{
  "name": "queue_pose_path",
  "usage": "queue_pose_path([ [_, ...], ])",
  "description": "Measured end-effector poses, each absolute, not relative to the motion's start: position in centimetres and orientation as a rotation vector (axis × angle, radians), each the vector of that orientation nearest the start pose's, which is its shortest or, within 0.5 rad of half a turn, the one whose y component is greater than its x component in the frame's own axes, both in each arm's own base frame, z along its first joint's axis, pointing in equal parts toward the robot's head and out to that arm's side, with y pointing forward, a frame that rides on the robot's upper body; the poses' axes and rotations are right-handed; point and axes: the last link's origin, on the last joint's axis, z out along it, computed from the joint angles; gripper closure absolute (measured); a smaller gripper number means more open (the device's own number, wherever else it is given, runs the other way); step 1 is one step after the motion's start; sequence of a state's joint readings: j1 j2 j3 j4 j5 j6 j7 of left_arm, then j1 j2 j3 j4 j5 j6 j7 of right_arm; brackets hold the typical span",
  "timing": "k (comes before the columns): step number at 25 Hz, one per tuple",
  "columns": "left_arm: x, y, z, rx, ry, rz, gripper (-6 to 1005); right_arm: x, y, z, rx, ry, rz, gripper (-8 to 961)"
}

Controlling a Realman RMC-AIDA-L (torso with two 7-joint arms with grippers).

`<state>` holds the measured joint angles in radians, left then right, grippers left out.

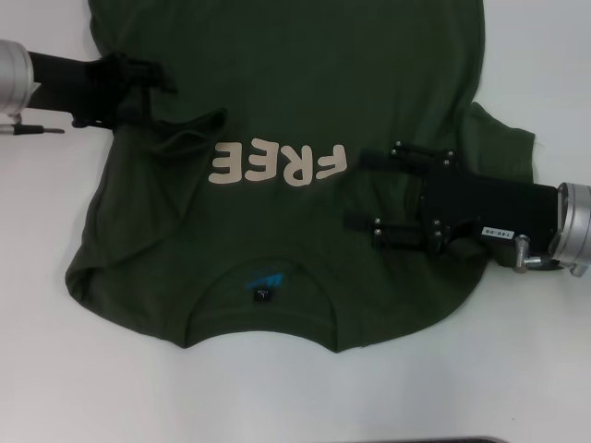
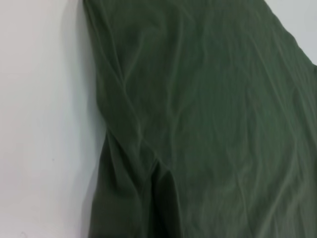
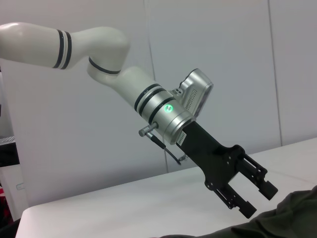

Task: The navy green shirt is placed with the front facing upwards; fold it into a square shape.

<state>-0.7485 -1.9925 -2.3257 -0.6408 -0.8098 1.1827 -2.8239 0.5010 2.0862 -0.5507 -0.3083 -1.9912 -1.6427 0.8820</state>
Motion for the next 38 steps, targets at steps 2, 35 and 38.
queue_pose_path([
  [2,-25.9,41.5,1.3,2.364,2.539,0.455,263,27.2,27.9,-4.4,-2.695,0.376,0.970,129],
  [35,-25.6,41.8,0.9,2.322,2.497,0.603,265,27.1,28.2,-4.4,-2.697,0.368,0.955,130],
  [38,-25.9,41.9,0.4,2.346,2.528,0.555,265,27.1,28.2,-4.4,-2.697,0.371,0.952,130],
])
